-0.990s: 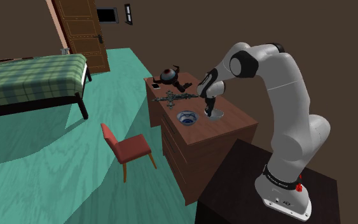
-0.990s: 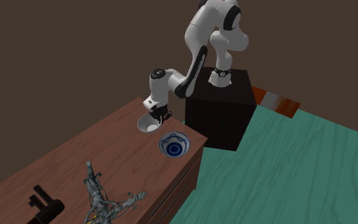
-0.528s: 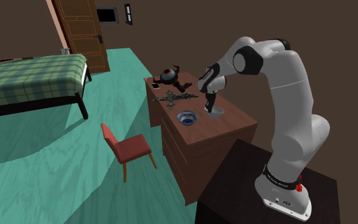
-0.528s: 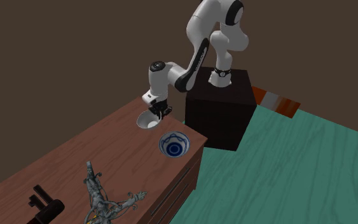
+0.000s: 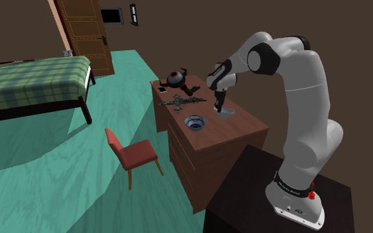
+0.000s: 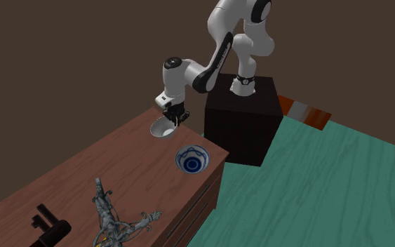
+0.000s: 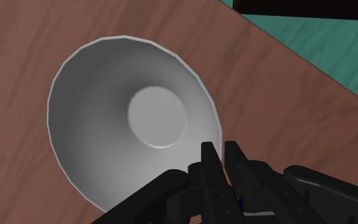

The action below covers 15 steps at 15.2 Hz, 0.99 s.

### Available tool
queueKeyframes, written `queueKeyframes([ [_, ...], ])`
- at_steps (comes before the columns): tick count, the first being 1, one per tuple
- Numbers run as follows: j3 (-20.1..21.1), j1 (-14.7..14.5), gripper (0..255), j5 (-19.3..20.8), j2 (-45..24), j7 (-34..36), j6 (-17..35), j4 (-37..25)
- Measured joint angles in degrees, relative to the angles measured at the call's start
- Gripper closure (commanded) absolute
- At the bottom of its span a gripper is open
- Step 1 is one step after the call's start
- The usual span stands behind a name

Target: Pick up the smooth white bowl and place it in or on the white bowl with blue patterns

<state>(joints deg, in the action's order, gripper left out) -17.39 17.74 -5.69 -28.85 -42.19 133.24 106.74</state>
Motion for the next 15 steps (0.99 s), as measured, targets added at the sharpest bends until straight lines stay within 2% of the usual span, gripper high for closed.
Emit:
queueKeyframes([
  [10,-1.0,-0.7,255,1.6,4.8,0.5,-5.5,-0.9],
  [15,0.1,-4.3,255,2.3,5.3,5.6,-8.4,-3.1],
])
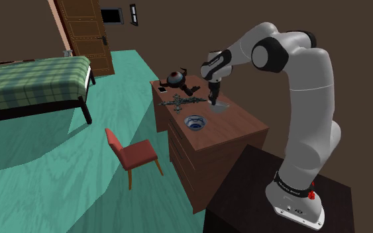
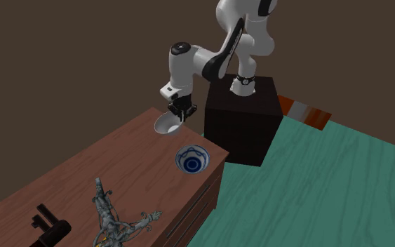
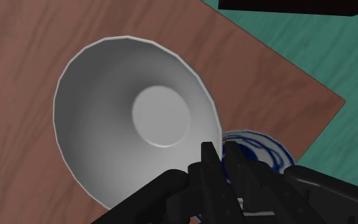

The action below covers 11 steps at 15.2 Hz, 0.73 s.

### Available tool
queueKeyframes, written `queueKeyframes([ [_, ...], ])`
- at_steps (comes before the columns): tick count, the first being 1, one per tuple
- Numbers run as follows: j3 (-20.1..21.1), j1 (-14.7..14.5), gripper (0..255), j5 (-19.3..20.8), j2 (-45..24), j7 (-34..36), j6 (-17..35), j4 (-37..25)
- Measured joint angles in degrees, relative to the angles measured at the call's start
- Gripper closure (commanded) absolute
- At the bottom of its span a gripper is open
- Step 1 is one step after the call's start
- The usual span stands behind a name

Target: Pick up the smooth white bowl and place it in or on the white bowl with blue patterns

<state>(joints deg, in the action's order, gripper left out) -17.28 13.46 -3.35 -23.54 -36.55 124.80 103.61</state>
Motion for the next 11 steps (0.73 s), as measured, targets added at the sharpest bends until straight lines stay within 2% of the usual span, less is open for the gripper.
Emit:
queueKeyframes([
  [3,0.8,-2.3,255,0.3,0.0,3.3,-1.4,-1.3],
  [11,3.3,-7.9,255,0.5,-3.2,11.9,-8.0,-10.7],
])
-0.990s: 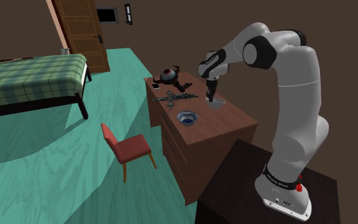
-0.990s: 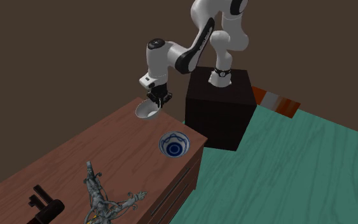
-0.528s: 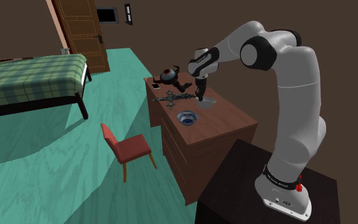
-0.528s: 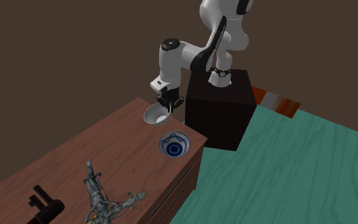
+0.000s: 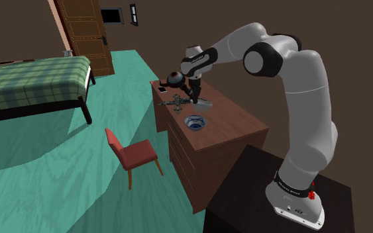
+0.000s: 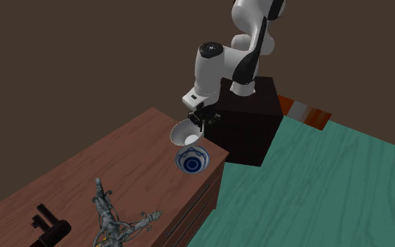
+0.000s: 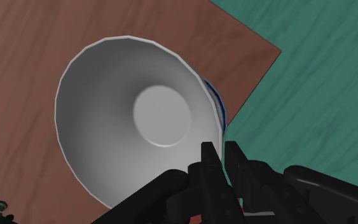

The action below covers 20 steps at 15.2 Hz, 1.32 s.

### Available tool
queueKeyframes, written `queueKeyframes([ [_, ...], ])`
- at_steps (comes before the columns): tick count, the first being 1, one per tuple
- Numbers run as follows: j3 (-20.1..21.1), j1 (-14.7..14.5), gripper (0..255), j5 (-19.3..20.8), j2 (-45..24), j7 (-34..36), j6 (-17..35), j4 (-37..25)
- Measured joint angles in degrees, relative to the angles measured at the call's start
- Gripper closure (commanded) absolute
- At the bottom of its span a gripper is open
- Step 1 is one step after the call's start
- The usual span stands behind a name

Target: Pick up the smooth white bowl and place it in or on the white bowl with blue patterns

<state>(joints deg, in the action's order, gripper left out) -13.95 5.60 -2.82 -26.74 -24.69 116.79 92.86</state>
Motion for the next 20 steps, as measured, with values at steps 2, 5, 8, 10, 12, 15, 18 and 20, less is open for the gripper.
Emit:
queueKeyframes([
  [2,0.6,-1.2,255,-0.1,-1.7,1.9,-1.6,-3.2],
  [5,1.0,-1.7,255,-0.2,-2.7,2.8,-1.1,-3.6],
  [8,1.1,-1.7,255,-0.4,-3.7,2.9,0.6,-2.9],
  [10,1.2,-1.7,255,-0.5,-4.2,2.9,1.9,-2.1],
  [12,1.3,-1.6,255,-0.7,-5.1,2.9,3.1,-1.7],
  [15,1.4,-1.6,255,-0.9,-6.1,2.9,4.9,-0.9],
  [18,1.6,-1.5,255,-1.1,-7.3,2.9,6.5,-0.4],
  [20,1.7,-1.5,255,-1.3,-8.0,2.8,7.7,0.1],
])
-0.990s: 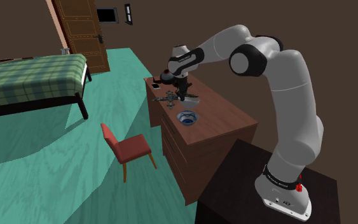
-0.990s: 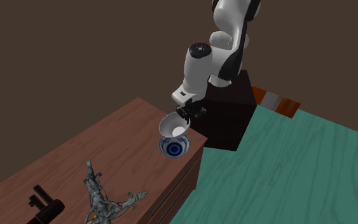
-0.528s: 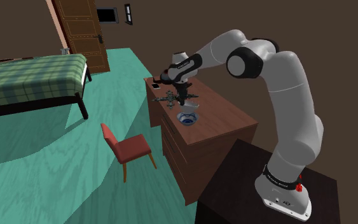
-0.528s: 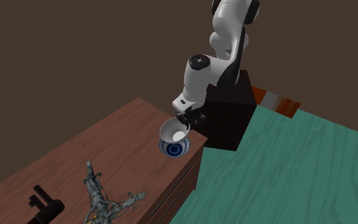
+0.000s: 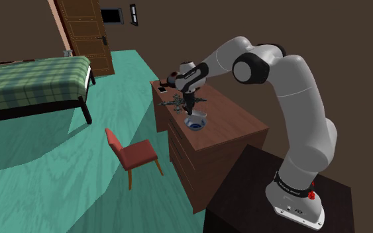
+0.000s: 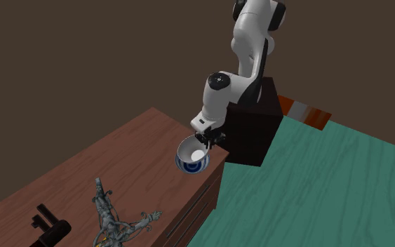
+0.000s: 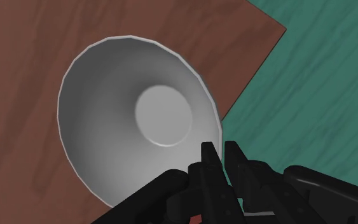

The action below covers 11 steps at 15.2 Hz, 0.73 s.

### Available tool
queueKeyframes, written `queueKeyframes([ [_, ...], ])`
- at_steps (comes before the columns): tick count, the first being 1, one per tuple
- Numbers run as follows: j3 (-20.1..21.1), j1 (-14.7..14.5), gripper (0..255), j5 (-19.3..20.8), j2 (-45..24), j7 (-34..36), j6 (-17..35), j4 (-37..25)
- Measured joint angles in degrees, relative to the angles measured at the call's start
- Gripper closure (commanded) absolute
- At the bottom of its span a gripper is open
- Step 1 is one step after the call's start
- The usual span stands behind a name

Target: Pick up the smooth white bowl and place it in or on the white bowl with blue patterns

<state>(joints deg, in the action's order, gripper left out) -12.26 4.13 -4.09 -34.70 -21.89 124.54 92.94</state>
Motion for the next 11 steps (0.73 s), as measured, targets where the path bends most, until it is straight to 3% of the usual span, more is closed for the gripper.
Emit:
queueKeyframes([
  [11,0.4,0.3,255,-0.5,-2.7,-0.1,3.1,0.4],
])
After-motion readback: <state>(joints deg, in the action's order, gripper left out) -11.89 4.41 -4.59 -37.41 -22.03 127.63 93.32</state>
